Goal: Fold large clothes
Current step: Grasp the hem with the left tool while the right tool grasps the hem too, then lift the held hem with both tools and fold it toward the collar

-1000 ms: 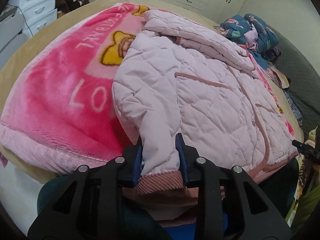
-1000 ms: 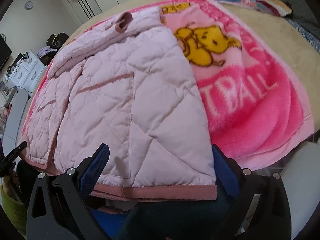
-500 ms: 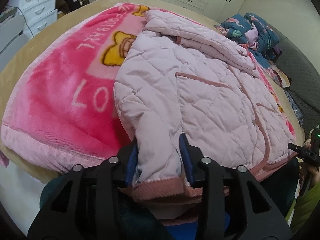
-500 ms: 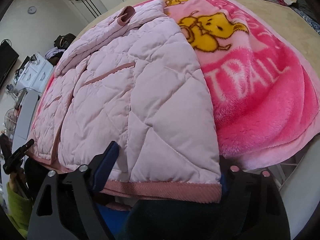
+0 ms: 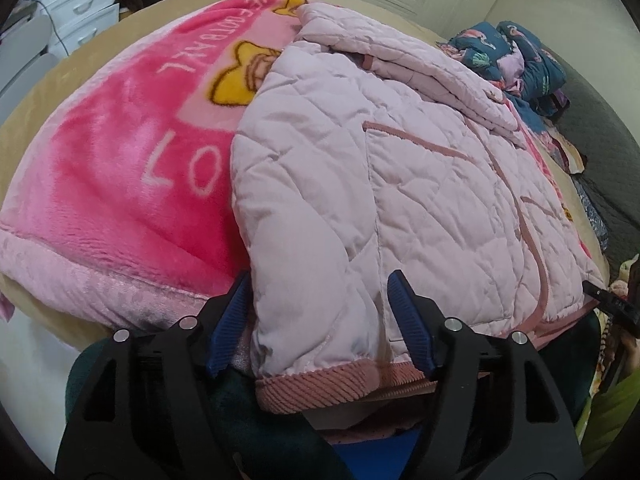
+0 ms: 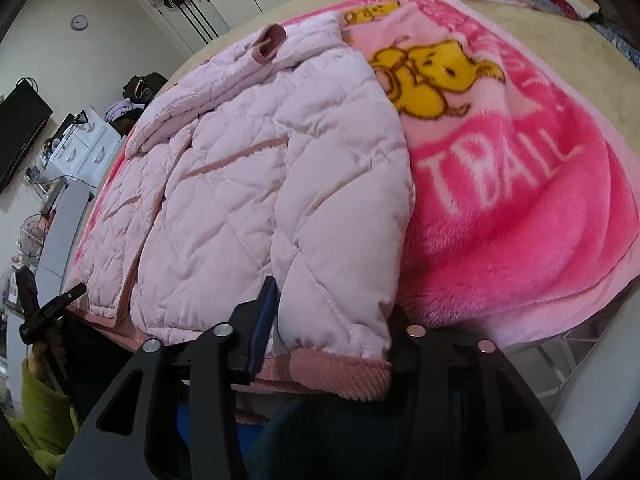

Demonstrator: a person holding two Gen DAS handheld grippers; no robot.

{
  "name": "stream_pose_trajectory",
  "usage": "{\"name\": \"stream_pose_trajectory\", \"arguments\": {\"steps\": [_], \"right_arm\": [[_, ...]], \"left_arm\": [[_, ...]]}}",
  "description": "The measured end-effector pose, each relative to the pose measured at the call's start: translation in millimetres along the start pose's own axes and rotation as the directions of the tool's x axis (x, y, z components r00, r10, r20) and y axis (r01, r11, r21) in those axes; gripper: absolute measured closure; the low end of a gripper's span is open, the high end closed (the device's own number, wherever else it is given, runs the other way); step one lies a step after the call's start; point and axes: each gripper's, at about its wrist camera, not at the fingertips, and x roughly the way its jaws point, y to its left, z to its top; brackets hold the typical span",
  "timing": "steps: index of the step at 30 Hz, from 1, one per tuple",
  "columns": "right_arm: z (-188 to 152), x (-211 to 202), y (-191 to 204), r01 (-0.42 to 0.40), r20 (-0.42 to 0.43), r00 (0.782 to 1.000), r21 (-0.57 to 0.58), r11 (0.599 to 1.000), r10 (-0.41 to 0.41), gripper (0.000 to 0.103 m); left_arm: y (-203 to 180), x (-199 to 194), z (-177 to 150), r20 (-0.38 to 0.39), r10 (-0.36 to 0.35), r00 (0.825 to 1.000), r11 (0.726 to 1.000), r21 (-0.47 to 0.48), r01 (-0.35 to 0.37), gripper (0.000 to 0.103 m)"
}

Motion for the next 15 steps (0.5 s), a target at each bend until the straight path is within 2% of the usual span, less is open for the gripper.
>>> {"name": "stream_pose_trajectory", "arguments": {"steps": [1, 3, 5, 6, 8, 9, 11, 15], "right_arm": [[-0.9, 2.1, 0.3, -0.001, -0.005, 1.000, 0.001, 1.000, 0.001, 0.054], [-1.9, 3.2, 3.3, 0.011, -0.003, 1.000, -0.014, 1.000, -0.011, 0.053], [-2.0, 2.3, 4.7, 0.008, 0.002, 1.000, -0.022, 1.000, -0.008, 0.055], [-2.3, 0.8, 4.7, 0.002, 0.012, 1.000, -0.027, 1.000, -0.001, 0.060], [-2.6, -4.8, 4.9, -0.020, 0.038, 0.999, -0.034, 0.999, 0.021, 0.071], [-2.2, -8.0, 6.8, -0.030, 0.051, 0.998, -0.044, 0.999, 0.032, 0.077], [0.6, -18.3, 13.1, -0.051, 0.098, 0.994, -0.067, 0.996, 0.057, 0.083], [9.5, -38.1, 19.4, -0.093, 0.190, 0.976, -0.080, 0.992, 0.107, 0.085]], "left_arm": [[-0.6, 1.6, -0.9, -0.003, -0.003, 1.000, 1.000, 0.002, 0.003, 0.052], [-1.9, 5.2, -2.5, -0.009, 0.007, 1.000, 1.000, 0.008, -0.007, 0.054], [-3.9, 5.8, -3.1, -0.006, 0.009, 1.000, 1.000, 0.017, -0.009, 0.064], [-4.5, 5.5, -3.2, -0.003, 0.008, 1.000, 1.000, 0.020, -0.008, 0.067], [-5.8, 3.7, -2.5, 0.011, 0.003, 1.000, 1.000, 0.027, -0.003, 0.080], [-7.5, 1.1, -2.0, 0.024, 0.003, 1.000, 0.999, 0.034, -0.003, 0.082], [-11.5, -7.2, -0.2, 0.062, -0.003, 0.998, 0.999, 0.044, 0.000, 0.087], [-17.8, -23.5, 8.5, 0.124, -0.019, 0.992, 0.998, 0.060, 0.012, 0.090]]}}
